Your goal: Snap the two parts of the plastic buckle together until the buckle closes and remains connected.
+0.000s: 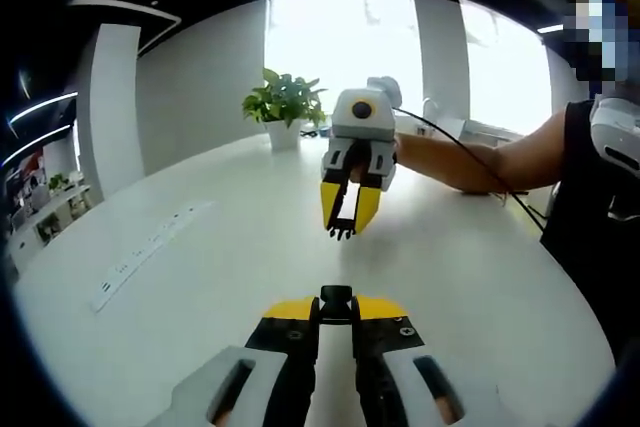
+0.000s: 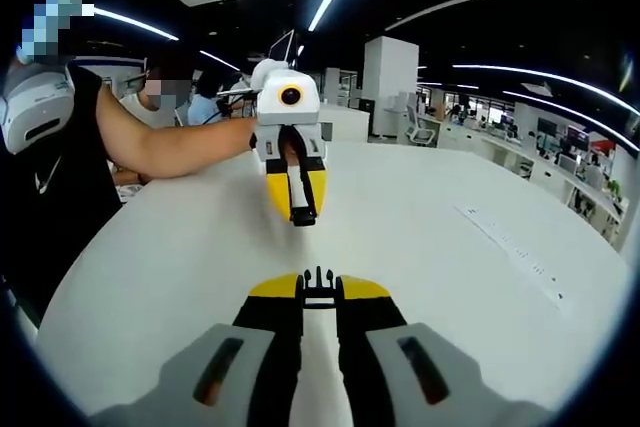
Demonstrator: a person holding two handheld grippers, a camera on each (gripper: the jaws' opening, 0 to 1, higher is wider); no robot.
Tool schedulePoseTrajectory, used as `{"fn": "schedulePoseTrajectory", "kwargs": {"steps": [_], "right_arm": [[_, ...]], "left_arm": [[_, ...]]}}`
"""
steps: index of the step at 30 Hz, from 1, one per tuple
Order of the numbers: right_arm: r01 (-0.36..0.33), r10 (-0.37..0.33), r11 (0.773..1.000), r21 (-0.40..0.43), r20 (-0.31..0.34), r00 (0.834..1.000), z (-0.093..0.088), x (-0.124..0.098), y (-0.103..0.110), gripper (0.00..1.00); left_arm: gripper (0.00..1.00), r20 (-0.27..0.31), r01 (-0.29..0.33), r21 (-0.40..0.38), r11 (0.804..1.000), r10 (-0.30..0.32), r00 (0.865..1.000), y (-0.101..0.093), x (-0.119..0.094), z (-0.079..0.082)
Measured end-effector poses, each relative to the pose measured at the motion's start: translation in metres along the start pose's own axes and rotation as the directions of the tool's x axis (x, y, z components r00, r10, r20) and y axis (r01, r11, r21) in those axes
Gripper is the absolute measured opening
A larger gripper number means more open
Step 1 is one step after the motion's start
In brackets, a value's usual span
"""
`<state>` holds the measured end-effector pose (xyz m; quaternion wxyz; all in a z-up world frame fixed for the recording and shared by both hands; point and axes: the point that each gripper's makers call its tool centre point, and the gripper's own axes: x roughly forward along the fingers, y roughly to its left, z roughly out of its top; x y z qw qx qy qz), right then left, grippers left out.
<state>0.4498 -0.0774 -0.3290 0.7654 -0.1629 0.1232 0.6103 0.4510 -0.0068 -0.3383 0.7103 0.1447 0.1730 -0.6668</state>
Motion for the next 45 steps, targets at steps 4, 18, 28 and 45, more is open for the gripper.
{"fn": "schedulePoseTrajectory", "kwargs": {"steps": [4, 18, 28, 45], "right_arm": [[-0.004, 0.004, 1.000, -0.001, -0.002, 1.000, -0.001, 0.001, 0.000, 0.11], [-0.009, 0.009, 1.000, 0.000, -0.010, 1.000, -0.001, 0.002, 0.003, 0.11], [-0.019, 0.018, 1.000, -0.005, -0.020, 1.000, -0.001, 0.008, 0.017, 0.11], [-0.039, 0.039, 0.999, -0.024, -0.034, 0.999, 0.002, 0.020, 0.032, 0.11]], "left_arm": [[0.11, 0.001, 0.000, -0.003, 1.000, 0.000, 1.000, -0.002, 0.000, -0.001], [0.11, 0.014, -0.001, -0.004, 1.000, 0.001, 1.000, -0.001, -0.003, 0.000], [0.11, 0.011, -0.003, -0.002, 1.000, 0.003, 1.000, -0.010, -0.009, -0.003], [0.11, 0.007, -0.001, 0.000, 1.000, 0.001, 1.000, -0.024, -0.020, -0.009]]}}
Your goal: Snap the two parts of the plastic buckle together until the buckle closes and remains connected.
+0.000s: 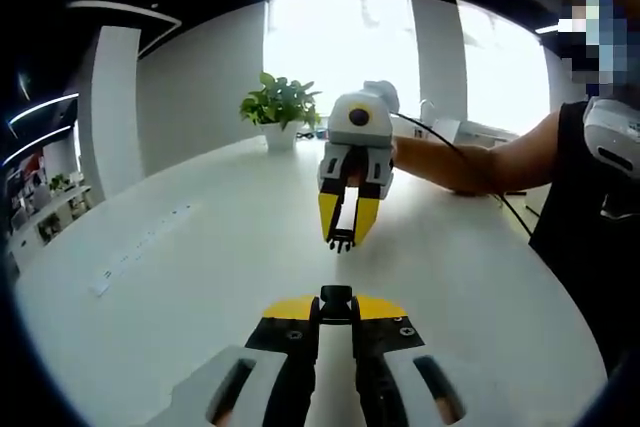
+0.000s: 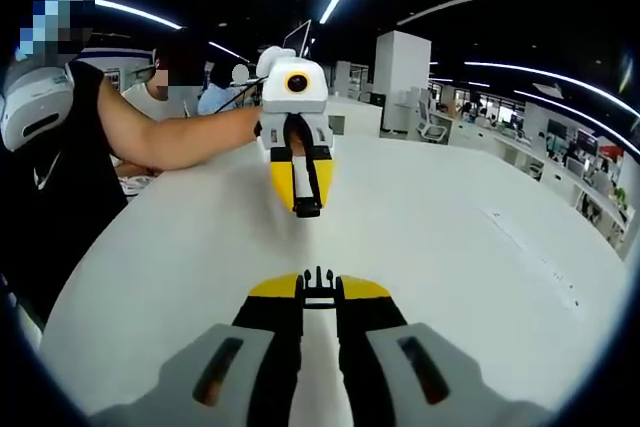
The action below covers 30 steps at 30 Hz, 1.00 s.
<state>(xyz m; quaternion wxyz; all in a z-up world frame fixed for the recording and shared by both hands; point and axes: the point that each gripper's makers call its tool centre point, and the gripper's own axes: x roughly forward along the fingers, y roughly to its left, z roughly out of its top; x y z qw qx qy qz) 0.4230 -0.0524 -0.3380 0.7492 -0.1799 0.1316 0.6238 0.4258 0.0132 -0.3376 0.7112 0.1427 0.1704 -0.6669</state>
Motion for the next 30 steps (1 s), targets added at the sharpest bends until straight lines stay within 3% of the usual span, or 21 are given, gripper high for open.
{"fn": "schedulePoseTrajectory", "kwargs": {"steps": [30], "right_arm": [[-0.015, 0.015, 1.000, 0.011, 0.002, 1.000, -0.001, 0.003, 0.014, 0.11]], "left_arm": [[0.11, -0.018, 0.019, 0.003, 1.000, -0.019, 1.000, -0.016, 0.001, -0.009]]}}
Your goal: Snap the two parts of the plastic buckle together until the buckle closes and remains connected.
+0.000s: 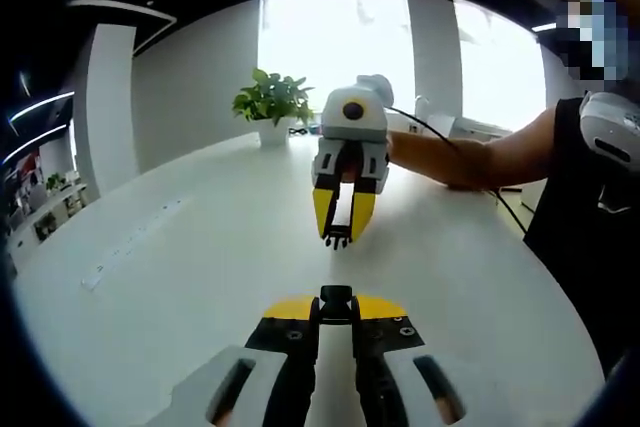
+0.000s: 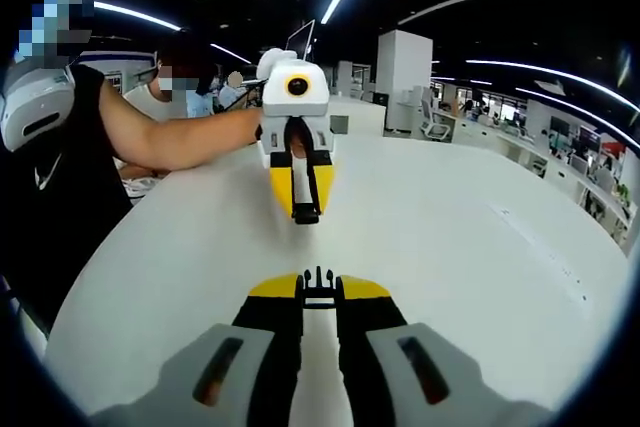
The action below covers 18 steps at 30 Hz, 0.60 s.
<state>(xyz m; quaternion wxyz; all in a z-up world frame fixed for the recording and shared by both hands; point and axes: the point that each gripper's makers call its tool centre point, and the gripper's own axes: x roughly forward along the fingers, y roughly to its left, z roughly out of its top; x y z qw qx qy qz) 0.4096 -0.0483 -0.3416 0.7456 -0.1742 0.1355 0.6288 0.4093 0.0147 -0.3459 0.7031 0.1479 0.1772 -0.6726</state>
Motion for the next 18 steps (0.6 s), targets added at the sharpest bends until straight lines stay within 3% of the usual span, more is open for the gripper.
{"fn": "schedulePoseTrajectory", "kwargs": {"steps": [18], "right_arm": [[-0.007, 0.007, 1.000, -0.003, -0.021, 1.000, -0.0054, 0.0009, 0.0077, 0.11]], "left_arm": [[0.11, -0.007, 0.000, 0.016, 1.000, 0.000, 1.000, -0.0046, -0.0009, -0.0032]]}}
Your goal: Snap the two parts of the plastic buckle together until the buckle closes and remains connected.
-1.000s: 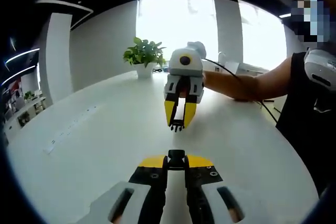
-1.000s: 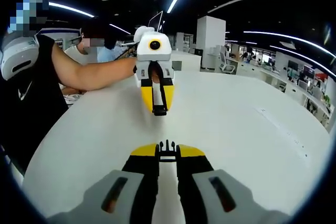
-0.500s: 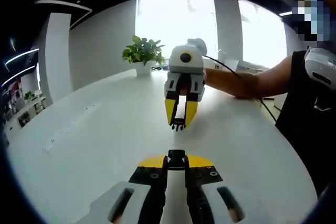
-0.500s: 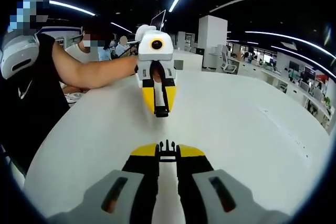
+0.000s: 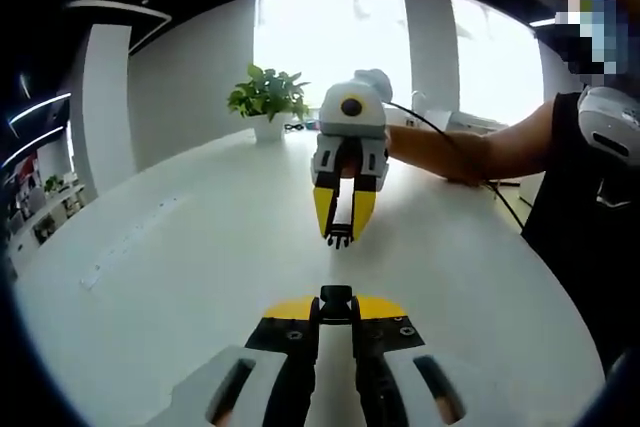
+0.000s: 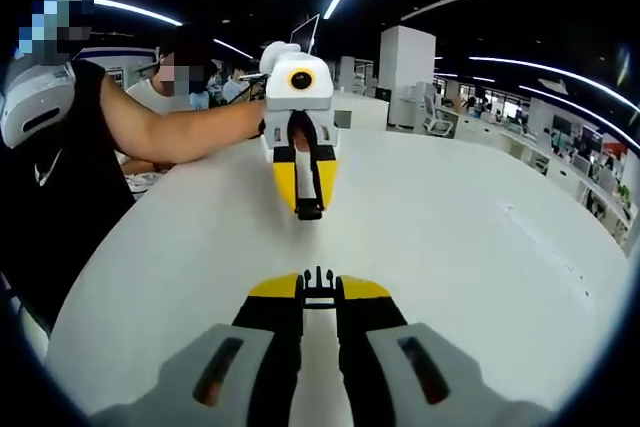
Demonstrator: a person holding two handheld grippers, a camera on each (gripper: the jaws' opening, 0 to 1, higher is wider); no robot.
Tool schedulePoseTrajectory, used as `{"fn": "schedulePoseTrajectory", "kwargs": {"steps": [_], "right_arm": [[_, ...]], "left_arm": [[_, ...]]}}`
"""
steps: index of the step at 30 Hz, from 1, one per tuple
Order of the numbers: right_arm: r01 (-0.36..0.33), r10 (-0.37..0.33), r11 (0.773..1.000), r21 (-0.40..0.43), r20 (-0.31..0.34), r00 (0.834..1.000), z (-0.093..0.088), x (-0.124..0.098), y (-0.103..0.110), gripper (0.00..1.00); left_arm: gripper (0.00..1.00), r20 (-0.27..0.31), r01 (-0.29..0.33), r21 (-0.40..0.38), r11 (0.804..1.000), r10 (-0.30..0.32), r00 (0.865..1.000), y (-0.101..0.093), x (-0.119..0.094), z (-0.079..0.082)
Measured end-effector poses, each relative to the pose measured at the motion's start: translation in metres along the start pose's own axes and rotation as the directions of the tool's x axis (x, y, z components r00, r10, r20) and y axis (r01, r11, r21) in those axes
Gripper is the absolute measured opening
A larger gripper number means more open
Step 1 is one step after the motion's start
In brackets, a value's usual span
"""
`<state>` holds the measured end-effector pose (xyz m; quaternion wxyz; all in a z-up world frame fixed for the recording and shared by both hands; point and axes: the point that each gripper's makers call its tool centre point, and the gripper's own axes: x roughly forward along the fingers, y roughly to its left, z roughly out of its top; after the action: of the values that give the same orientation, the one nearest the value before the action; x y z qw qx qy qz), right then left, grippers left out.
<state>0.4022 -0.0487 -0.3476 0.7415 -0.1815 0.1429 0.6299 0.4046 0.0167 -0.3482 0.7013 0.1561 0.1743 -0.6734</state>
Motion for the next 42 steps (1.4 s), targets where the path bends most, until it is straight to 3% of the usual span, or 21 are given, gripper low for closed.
{"fn": "schedulePoseTrajectory", "kwargs": {"steps": [23, 42], "right_arm": [[0.002, -0.002, 1.000, -0.007, 0.006, 1.000, 0.006, -0.001, 0.014, 0.11], [0.002, -0.002, 1.000, -0.001, 0.005, 1.000, 0.000, -0.004, 0.027, 0.11]], "left_arm": [[0.11, 0.007, 0.014, -0.015, 1.000, -0.014, 1.000, -0.016, -0.005, -0.001], [0.11, 0.006, 0.027, -0.022, 0.999, -0.027, 1.000, -0.029, -0.005, -0.005]]}}
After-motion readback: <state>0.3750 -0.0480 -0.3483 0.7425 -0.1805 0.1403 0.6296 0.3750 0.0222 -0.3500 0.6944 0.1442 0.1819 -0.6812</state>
